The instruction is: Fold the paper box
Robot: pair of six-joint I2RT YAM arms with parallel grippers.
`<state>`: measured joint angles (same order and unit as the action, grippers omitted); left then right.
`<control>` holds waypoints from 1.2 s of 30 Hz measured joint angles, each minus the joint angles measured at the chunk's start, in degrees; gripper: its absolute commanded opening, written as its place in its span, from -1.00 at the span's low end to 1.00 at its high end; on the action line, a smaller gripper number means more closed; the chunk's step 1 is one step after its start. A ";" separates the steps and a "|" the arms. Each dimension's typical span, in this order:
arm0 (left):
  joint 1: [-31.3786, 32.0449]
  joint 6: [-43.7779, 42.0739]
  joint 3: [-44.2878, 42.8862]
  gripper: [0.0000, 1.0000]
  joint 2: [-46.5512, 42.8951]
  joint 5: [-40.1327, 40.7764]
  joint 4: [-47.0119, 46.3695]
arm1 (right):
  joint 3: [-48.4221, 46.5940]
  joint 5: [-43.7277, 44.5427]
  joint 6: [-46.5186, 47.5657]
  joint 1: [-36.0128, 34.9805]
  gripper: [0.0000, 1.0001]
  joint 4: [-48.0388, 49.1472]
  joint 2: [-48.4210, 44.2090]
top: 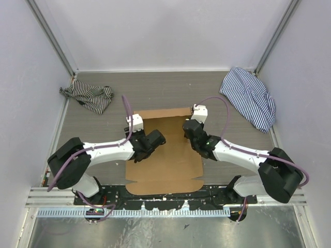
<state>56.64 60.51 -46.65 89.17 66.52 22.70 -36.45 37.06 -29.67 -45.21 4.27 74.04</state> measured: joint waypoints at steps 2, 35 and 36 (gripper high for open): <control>-0.07 0.07 0.26 0.03 -0.96 -0.04 0.87 | -0.55 0.13 -0.48 0.00 -0.70 -0.42 0.52; 3.43 -6.91 4.96 0.16 -23.37 -13.79 4.02 | -17.16 -5.75 -0.50 4.70 -0.44 -13.05 15.02; 3.56 -6.80 4.96 0.16 -23.89 -13.99 4.85 | -18.12 -6.75 -0.28 5.70 -0.40 -13.35 15.89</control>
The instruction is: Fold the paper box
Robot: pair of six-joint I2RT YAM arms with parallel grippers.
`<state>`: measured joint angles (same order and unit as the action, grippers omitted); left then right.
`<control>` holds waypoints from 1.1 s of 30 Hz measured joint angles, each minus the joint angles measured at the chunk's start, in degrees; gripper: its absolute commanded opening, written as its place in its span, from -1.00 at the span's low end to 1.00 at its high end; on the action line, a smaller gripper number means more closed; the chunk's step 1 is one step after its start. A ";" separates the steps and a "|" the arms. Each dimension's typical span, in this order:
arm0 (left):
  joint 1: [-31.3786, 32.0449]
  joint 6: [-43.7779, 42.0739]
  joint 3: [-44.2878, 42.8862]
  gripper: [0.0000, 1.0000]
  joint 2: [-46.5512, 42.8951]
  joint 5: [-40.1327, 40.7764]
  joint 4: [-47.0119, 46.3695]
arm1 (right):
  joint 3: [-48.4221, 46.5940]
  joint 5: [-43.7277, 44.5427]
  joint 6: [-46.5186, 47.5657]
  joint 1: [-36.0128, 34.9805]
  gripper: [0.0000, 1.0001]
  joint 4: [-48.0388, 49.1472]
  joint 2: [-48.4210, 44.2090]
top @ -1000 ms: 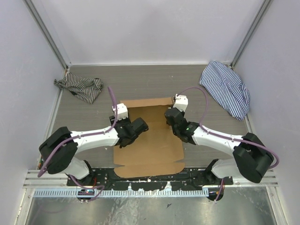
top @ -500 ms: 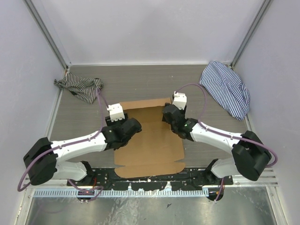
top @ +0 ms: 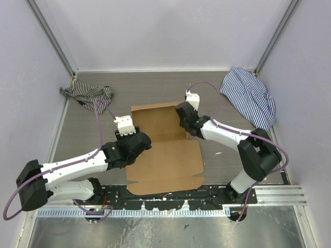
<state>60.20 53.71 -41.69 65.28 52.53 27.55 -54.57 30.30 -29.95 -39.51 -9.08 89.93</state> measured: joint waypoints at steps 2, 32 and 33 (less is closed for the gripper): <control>0.11 0.35 -0.04 0.16 -0.87 -0.33 1.73 | -1.77 -2.08 0.61 1.92 -0.35 -0.48 1.46; 0.13 0.37 -7.48 0.21 -14.34 -1.03 18.56 | -48.09 -29.59 22.01 19.76 0.01 -17.05 31.93; 0.13 0.37 -7.41 0.21 -14.78 -1.05 18.64 | -48.59 -30.69 23.67 19.91 0.02 -17.51 32.79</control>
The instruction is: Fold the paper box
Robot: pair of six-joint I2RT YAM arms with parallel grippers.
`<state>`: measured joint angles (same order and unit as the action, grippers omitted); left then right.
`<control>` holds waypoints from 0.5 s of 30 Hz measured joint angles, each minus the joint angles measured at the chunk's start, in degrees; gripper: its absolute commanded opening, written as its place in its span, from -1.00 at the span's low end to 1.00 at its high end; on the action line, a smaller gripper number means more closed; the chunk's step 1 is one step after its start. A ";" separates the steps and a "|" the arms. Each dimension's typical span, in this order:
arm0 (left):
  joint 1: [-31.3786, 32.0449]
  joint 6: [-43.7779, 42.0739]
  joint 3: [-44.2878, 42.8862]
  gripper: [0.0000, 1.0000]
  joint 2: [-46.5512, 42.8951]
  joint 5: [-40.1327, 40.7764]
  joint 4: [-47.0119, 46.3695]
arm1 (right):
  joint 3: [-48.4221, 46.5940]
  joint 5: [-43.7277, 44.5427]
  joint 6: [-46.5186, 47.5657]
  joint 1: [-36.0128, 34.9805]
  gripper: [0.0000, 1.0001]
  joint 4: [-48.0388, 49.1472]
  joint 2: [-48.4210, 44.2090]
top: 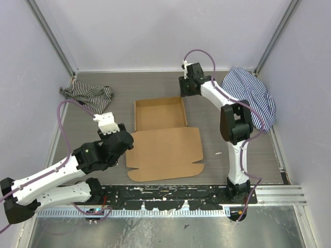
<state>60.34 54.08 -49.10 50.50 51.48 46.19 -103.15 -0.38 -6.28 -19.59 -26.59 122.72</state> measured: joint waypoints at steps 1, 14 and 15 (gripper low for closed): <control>0.00 0.00 0.15 0.21 -0.35 -0.04 0.02 | -0.31 -0.85 1.44 0.02 0.04 -0.35 0.48; 0.00 0.09 1.68 0.20 0.83 -1.73 0.44 | -6.08 -15.96 26.23 -1.70 0.22 -2.69 1.70; 0.00 0.15 1.70 0.20 0.94 -1.79 0.44 | -7.52 -16.94 28.00 -1.88 0.24 -2.73 1.97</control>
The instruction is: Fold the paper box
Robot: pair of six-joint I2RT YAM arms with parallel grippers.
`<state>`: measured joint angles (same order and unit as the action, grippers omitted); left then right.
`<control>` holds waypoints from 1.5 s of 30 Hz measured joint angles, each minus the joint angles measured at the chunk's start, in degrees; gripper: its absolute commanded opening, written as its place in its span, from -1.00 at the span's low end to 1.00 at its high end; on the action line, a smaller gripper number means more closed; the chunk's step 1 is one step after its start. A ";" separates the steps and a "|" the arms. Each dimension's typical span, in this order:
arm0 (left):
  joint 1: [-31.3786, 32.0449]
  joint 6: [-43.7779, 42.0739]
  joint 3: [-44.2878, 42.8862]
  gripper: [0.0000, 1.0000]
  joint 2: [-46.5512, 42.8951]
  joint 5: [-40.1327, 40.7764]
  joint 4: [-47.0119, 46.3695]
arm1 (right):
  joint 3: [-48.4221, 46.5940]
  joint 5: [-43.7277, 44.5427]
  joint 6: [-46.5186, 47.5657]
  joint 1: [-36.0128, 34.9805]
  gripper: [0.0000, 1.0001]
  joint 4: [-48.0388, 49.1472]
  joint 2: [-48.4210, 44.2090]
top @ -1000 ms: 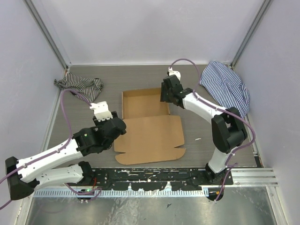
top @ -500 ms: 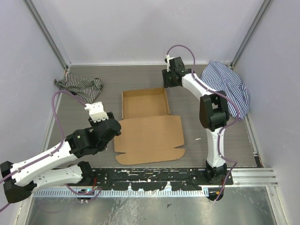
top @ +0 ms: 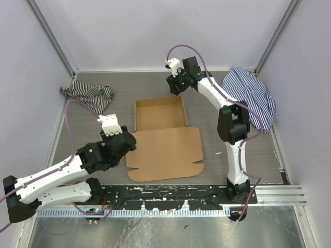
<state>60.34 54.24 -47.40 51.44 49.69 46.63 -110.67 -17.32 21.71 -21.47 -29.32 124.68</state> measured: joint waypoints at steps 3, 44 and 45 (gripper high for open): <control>0.00 0.07 0.22 0.20 -0.02 -0.20 0.00 | -2.86 -2.47 4.33 -0.83 0.31 -0.39 0.81; 0.00 2.84 3.80 0.17 -7.06 -1.68 3.72 | -8.11 -1.77 1.73 -2.93 -0.98 -6.84 12.79; 0.00 2.75 3.80 0.16 -7.15 -1.90 3.45 | -6.32 -1.18 -0.07 -2.27 -0.98 -6.88 11.58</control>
<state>60.34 56.99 -43.59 44.29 47.79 50.09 -116.99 -18.50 21.65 -23.75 -36.21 136.27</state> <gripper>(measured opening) 0.586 0.046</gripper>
